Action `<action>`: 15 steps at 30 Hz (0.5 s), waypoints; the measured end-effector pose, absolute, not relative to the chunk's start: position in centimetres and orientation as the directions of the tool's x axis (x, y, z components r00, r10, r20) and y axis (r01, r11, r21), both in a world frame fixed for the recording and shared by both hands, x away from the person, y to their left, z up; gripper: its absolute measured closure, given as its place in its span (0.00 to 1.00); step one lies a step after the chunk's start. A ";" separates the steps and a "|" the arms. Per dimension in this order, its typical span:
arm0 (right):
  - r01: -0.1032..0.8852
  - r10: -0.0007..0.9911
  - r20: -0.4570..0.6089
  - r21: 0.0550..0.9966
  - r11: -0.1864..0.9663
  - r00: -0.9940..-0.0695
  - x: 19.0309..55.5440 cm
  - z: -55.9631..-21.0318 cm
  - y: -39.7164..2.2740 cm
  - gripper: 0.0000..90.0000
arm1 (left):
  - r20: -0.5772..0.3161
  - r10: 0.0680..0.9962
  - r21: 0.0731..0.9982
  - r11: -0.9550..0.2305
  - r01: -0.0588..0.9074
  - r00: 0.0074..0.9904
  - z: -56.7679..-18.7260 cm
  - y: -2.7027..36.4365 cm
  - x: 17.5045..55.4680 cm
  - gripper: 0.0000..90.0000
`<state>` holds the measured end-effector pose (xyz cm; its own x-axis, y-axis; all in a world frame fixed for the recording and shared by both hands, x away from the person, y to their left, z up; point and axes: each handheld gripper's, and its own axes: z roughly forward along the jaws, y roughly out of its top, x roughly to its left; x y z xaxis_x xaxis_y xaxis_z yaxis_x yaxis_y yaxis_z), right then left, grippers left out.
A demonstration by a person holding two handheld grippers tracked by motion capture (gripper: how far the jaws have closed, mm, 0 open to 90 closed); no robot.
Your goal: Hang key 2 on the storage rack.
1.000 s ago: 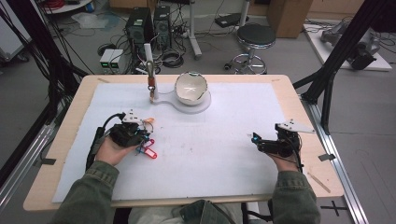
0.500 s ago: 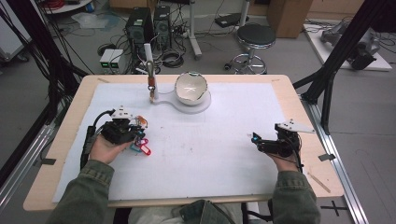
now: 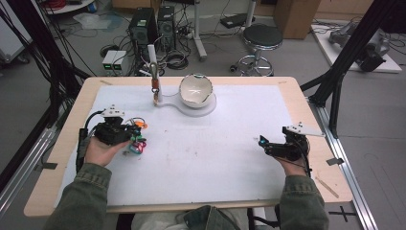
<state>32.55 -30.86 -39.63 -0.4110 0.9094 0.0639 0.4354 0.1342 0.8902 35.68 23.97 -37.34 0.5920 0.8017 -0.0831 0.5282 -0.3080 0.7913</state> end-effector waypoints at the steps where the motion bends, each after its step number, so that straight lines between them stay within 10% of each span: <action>1: 0.437 0.910 0.064 0.889 0.135 -0.410 32.5 -39.6 -30.8 0.01 | -0.081 0.805 0.795 -0.304 0.526 0.588 -37.3 24.2 35.7 0.87; 15: 0.441 0.911 0.060 0.887 0.139 -0.408 32.5 -39.7 -30.8 0.01 | -0.105 0.821 0.804 -0.262 0.534 0.561 -36.3 25.2 36.3 0.87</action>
<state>32.54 -30.80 -39.68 -0.4082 0.9109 0.0603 0.4413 0.1391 0.8865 36.27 25.20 -36.30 0.5612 0.8210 -0.1050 0.5337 -0.2620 0.8041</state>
